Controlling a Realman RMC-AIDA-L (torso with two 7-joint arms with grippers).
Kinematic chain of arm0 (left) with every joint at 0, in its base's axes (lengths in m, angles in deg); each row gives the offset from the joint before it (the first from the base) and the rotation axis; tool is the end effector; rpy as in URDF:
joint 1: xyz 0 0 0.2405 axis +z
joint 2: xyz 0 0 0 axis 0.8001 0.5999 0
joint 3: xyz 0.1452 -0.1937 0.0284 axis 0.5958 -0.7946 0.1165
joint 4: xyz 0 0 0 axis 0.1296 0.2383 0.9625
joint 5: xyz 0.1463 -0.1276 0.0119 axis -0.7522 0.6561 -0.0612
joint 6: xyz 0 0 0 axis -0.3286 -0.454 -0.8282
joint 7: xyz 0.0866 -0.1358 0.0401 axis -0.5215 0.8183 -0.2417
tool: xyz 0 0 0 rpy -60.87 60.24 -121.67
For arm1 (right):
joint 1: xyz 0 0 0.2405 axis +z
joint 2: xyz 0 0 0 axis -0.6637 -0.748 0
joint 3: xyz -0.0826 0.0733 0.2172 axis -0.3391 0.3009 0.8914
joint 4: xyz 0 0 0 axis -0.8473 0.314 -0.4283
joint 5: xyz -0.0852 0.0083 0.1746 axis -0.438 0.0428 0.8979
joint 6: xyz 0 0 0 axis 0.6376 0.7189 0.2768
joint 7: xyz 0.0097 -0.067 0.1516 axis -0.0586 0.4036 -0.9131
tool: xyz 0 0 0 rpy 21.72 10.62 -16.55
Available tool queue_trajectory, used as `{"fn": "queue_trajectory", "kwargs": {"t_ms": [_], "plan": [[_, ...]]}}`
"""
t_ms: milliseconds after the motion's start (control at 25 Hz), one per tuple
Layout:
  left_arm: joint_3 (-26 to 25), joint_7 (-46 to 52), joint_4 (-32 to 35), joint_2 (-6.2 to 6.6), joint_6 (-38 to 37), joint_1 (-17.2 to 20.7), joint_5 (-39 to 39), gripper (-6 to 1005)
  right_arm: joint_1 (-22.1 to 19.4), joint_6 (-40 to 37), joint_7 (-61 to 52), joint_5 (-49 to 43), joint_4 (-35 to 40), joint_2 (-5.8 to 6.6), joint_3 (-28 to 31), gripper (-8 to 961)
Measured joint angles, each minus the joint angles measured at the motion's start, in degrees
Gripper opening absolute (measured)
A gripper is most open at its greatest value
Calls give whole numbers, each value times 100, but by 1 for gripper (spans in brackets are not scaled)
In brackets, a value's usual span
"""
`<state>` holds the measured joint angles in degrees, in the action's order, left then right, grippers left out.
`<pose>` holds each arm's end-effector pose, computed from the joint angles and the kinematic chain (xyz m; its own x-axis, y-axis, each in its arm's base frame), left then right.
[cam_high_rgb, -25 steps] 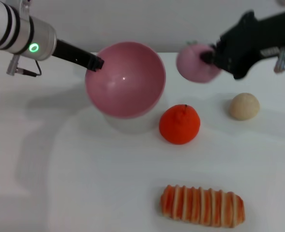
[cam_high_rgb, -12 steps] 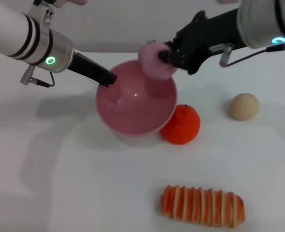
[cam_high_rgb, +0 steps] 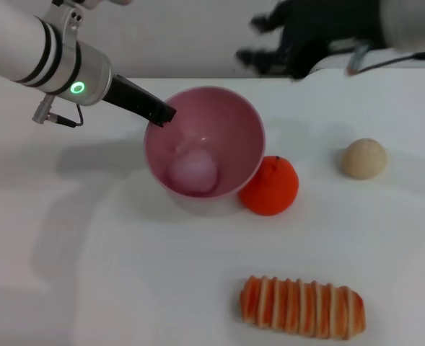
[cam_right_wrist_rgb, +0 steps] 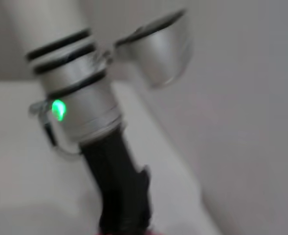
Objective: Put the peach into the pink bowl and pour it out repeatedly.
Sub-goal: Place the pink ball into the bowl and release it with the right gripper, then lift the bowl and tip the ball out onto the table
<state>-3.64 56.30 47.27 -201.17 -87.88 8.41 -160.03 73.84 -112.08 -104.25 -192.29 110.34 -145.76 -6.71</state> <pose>-0.1580 0.4112 -0.0201 0.7975 0.5993 0.0692 0.5571 -0.6876 -0.4656 0.0663 0.3620 0.0250 0.9881 -0.0306 -0.1507 -0.1026 -0.8612 -0.4979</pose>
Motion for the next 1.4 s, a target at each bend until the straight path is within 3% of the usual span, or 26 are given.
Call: {"fn": "queue_trajectory", "kwargs": {"t_ms": [80,200,360,600,800,960,1000,1120,1400], "plan": [[43,-31,-1,1,76,13,-4,38,-373,204,370,571,139,-8,322,443],[177,-91,19,0,265,39,-3,38,-951,405,1289,2169,-178,0,1075,451],[383,-106,21,-3,690,46,-6,38,-1432,174,3052,4584,-1490,36,1984,462],[1034,-90,89,-37,1235,-116,57,38,-1808,-677,5719,6452,-3468,17,2572,461],[2175,-46,322,-78,2579,-121,66,39,-1883,-907,6507,6792,-4415,34,2849,457],[2761,-42,356,-90,3453,-35,67,39,-1920,-981,6588,6793,-4654,34,3062,454],[3283,-40,420,-96,4378,170,68,39,-1940,-987,6587,6791,-4664,34,3107,454],[3951,-58,499,-92,5711,572,70,39,-2005,-1002,6572,6782,-4653,34,3176,451],[5075,-216,401,-74,8550,1340,28,39,-2027,-971,6560,6778,-4668,33,3191,446]]}}
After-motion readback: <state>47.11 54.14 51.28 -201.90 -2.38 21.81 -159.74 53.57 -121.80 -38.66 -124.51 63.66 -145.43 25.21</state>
